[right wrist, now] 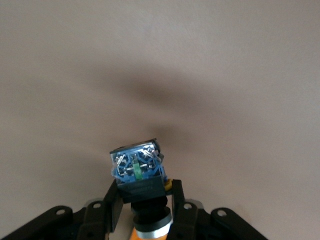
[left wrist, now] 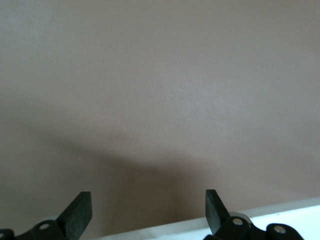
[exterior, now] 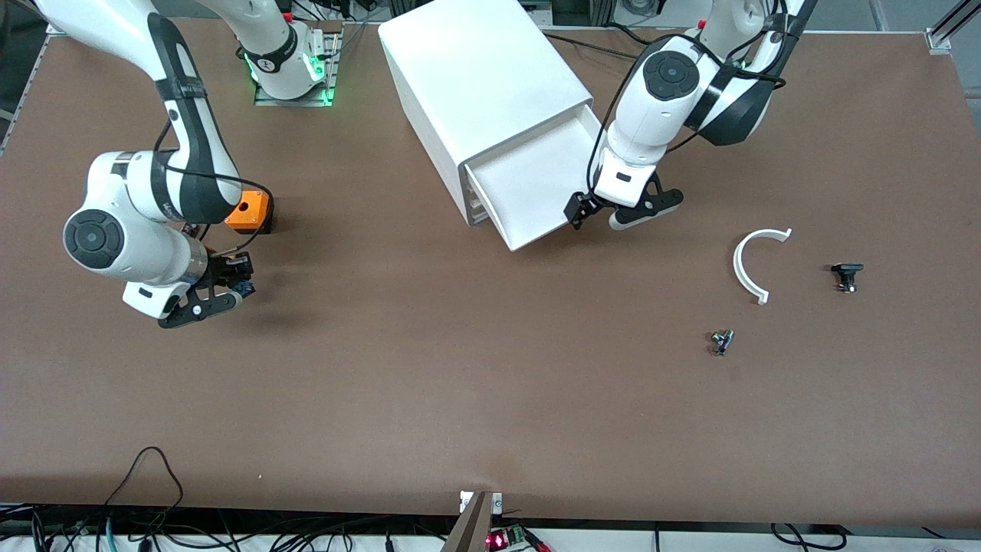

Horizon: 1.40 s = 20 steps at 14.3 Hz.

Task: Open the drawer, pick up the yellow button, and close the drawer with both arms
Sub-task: 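Push the drawer shut with the left gripper while the right gripper holds the button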

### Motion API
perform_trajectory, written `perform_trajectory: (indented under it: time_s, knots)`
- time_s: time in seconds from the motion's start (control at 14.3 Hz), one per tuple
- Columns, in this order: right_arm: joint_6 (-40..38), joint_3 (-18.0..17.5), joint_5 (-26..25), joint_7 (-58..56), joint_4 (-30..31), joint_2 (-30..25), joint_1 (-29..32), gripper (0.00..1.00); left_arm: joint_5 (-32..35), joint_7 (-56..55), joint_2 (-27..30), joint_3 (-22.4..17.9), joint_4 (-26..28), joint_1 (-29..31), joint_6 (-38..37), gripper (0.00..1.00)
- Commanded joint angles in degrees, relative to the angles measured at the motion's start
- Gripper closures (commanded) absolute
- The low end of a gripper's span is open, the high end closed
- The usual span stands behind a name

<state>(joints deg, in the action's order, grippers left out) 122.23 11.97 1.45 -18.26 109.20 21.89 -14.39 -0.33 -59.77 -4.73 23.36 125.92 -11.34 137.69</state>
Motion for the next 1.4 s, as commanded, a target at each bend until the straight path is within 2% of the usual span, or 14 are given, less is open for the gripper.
perform_trajectory:
  time_s: [0.0, 0.21, 0.35, 0.42, 0.56, 0.63, 0.7, 0.84, 0.98, 1.05, 1.33]
  knots:
    - [11.6, -1.3, -0.1, -5.1, 9.8, -2.6, 3.2, 0.75, -0.9, -4.2, 0.8, 3.8, 1.8, -0.9, 0.6, 0.00]
    - [20.0, -1.3, 1.4, -5.6, 13.8, -2.5, 4.2, 0.75, -0.9, -7.7, 0.9, 8.1, 1.8, -0.9, 0.6, 0.00]
    - [23.2, -1.2, 6.7, -6.2, 15.4, -1.9, 4.3, 0.73, -1.2, -9.0, 0.9, 10.4, 1.8, -0.9, 0.5, 0.00]
    - [24.9, -1.2, 7.2, -6.2, 16.3, -1.8, 4.4, 0.73, -2.3, -9.4, 0.9, 11.9, 1.8, -0.9, 0.5, 0.00]
    - [26.2, -1.2, 8.8, -6.1, 16.9, -1.6, 4.5, 0.68, -3.1, -10.6, 1.0, 13.4, 2.0, -0.9, 0.1, 0.00]
    - [26.3, -1.2, 10.7, -6.1, 16.9, -1.2, 4.5, 0.62, -3.1, -10.7, 1.2, 13.8, 2.0, -0.9, -0.1, 0.00]
    - [26.3, -1.2, 12.2, -6.1, 16.8, -0.9, 4.5, 0.50, -3.1, -10.7, 1.4, 14.3, 2.1, -0.8, -0.3, 0.00]
    - [25.5, -1.2, 13.3, -5.5, 16.1, -0.8, 4.5, 0.00, -3.1, -10.5, 1.6, 14.7, 2.0, -0.5, -0.7, 0.00]
    - [20.5, -1.2, 13.4, -4.3, 13.8, -1.5, 4.5, 0.00, -2.8, -9.1, 2.4, 12.3, 1.2, 2.4, -0.4, 0.00]
    - [16.0, -1.4, 13.3, -2.7, 11.4, -1.9, 4.4, 0.00, -2.2, -6.6, 3.0, 8.7, 0.0, 3.0, -0.4, 0.00]
    - [-2.6, -2.4, 12.3, 6.2, -0.8, -3.0, 3.1, 0.00, -2.1, 16.9, 7.3, -4.3, -3.0, 4.7, -4.4, 0.00]
